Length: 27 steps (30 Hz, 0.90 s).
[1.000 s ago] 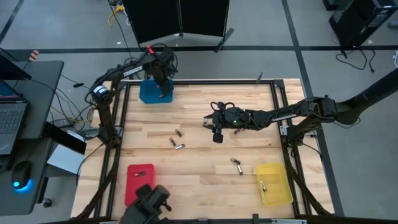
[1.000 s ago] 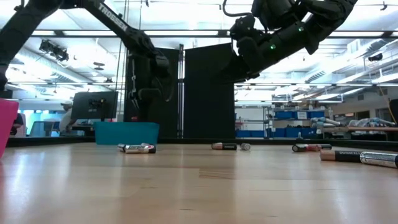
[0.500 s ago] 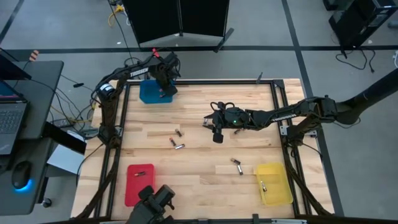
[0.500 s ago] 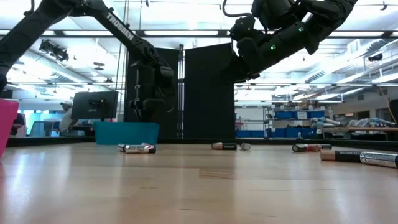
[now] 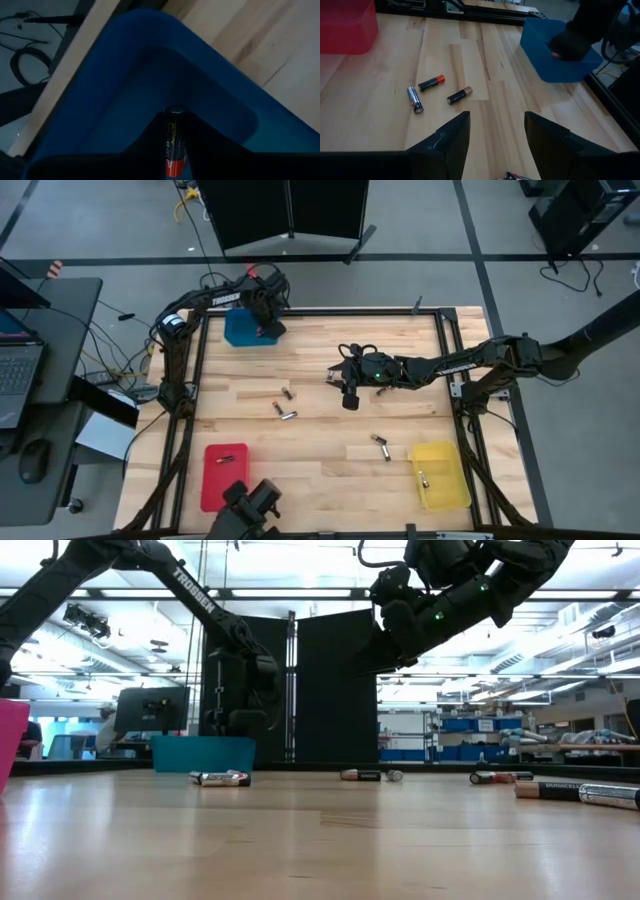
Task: Sort batteries
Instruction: Put the red battery into the blue bin
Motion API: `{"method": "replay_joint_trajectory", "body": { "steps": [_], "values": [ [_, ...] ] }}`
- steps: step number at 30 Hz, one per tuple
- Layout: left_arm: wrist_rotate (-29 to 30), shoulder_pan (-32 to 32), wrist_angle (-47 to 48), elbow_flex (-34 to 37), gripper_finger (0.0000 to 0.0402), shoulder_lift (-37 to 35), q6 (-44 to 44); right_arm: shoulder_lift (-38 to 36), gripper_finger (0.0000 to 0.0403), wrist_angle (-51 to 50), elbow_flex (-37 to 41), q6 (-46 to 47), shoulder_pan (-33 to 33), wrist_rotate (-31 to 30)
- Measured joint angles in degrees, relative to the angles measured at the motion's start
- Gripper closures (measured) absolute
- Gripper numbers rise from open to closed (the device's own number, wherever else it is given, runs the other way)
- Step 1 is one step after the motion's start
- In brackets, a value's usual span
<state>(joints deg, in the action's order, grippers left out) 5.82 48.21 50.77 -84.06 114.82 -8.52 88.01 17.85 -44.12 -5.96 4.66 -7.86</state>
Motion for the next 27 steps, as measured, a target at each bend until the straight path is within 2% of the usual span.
{"method": "replay_joint_trajectory", "body": {
  "steps": [8, 20, 27],
  "values": [
    [0.0, 0.0, -1.4, 0.7, 0.0325, 0.0, 0.4, 0.0, 0.0204, 0.0, 0.0, 0.0, 0.0, 0.0],
    [0.0, -0.4, -1.4, 0.7, 0.0314, 0.0, 1.1, 0.0, 0.0204, 0.5, 0.0, 4.5, 0.0, 0.0],
    [0.1, -1.0, -1.5, 0.7, 0.0283, 0.0, 1.1, 0.0, 0.0204, 2.8, 0.0, 4.4, 0.0, 0.0]
  ]
}}
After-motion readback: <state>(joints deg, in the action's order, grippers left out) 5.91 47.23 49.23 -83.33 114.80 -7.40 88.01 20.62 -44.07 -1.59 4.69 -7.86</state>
